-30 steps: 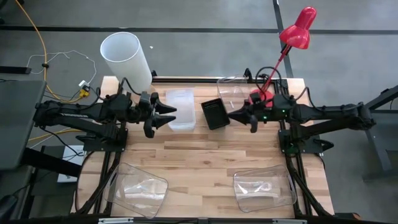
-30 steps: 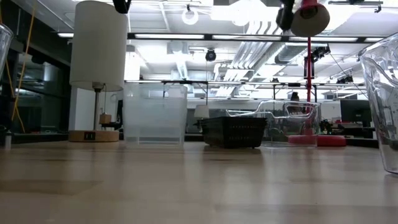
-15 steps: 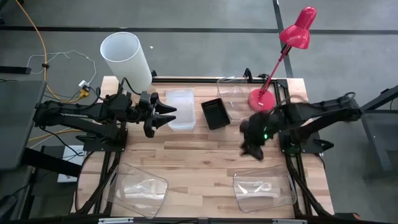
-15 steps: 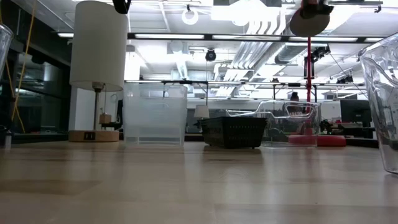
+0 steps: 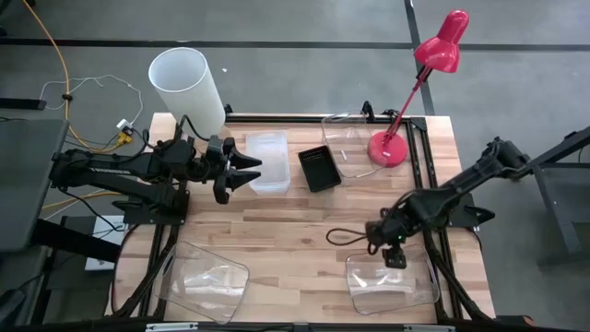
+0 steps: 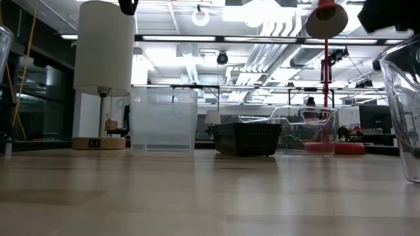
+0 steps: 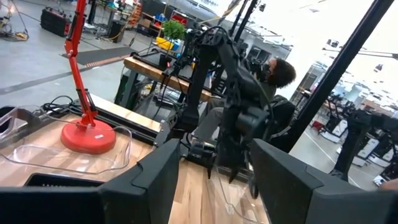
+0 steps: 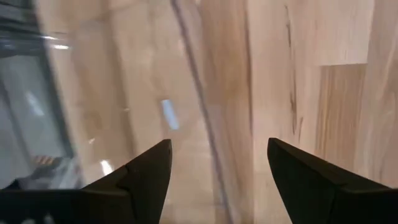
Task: Stack baskets by color
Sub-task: Stack the bottom right transparent bin on the top right transparent bin
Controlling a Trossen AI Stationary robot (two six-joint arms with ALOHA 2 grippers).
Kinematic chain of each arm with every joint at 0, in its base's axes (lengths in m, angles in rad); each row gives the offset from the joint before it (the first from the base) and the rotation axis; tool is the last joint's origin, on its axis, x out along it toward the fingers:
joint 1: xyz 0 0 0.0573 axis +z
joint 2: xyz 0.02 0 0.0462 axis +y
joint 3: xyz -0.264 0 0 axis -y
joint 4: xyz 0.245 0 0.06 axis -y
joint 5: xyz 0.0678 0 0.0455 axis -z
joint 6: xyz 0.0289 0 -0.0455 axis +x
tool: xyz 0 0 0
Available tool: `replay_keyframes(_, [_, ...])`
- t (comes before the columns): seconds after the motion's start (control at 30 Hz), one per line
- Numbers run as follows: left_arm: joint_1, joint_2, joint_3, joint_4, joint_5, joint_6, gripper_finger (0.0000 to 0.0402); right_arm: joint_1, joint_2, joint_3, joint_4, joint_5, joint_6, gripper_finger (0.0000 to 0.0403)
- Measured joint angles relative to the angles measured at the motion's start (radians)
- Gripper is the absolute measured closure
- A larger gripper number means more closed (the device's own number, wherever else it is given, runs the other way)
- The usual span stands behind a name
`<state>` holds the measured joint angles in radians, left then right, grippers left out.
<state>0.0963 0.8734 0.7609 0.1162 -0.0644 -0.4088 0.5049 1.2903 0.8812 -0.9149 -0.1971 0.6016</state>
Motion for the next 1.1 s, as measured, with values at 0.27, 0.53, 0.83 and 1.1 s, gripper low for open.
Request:
replay_keyframes(0.27, [0.000,0.000,0.000,0.000,-0.038,0.000,0.0216,0.088,0.000,-0.146,0.148,0.022,0.086,0.0151])
replay_keyframes(0.53, [0.000,0.000,0.000,0.000,-0.061,0.000,0.0216,0.119,0.000,-0.178,0.148,0.113,0.160,0.0189])
replay_keyframes(0.83, [0.000,0.000,0.000,0.000,-0.063,0.000,0.0216,0.061,0.000,-0.166,0.172,0.009,0.145,0.0388])
replay_keyframes(1.1, [0.000,0.000,0.000,0.000,-0.063,0.000,0.0216,-0.071,-0.098,-0.116,0.263,-0.061,0.090,0.0398])
